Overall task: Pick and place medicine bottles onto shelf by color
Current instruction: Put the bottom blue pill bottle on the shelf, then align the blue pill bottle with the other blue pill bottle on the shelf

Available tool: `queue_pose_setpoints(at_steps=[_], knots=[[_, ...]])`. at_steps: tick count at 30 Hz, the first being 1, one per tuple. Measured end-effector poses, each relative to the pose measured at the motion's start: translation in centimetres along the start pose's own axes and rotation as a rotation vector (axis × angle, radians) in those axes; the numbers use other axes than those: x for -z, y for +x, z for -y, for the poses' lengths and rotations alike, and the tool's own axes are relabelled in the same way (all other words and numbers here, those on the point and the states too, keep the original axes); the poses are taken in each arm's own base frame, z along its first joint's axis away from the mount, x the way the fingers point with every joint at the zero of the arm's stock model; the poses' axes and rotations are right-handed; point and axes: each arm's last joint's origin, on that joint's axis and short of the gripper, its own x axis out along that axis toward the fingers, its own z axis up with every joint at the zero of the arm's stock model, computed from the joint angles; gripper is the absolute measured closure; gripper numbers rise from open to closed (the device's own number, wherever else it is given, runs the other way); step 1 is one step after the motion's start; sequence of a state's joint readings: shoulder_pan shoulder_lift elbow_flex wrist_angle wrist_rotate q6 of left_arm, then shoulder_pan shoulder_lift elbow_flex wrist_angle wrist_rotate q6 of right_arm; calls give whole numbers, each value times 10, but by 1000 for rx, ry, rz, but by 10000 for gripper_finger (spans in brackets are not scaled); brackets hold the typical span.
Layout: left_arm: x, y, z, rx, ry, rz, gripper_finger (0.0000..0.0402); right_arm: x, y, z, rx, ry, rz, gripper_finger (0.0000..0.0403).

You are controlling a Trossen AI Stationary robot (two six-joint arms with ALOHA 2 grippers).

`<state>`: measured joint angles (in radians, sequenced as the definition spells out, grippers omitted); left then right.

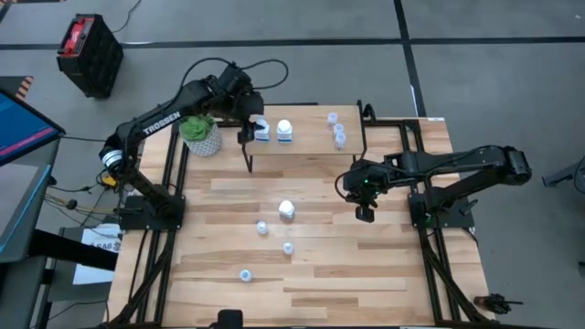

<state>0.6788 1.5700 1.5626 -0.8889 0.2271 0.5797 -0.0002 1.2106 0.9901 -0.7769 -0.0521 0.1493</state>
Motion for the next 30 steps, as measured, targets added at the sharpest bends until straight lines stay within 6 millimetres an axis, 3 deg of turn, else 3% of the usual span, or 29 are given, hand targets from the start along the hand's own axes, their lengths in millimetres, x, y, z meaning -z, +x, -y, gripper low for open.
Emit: queue_pose_setpoints(at_steps=[4,7,12,16,22,27,30], knots=[[-16,-17,2,-8,-7,42,184,0,0,0,0,0,0,344],[-26,-27,12,95,-76,91,184,0,0,0,0,0,0,344],[-37,-26,47,379,-128,108,184,1,0,0,2,1,-12,344],[-43,-13,83,469,-53,43,184,5,0,1,8,3,-50,344],[-29,18,136,444,99,-141,184,13,-1,-4,9,21,-131,344],[-4,30,167,442,35,-273,184,20,-2,-19,-13,17,-170,344],[14,39,184,446,39,-240,184,23,-5,-29,-29,-13,-167,344]])
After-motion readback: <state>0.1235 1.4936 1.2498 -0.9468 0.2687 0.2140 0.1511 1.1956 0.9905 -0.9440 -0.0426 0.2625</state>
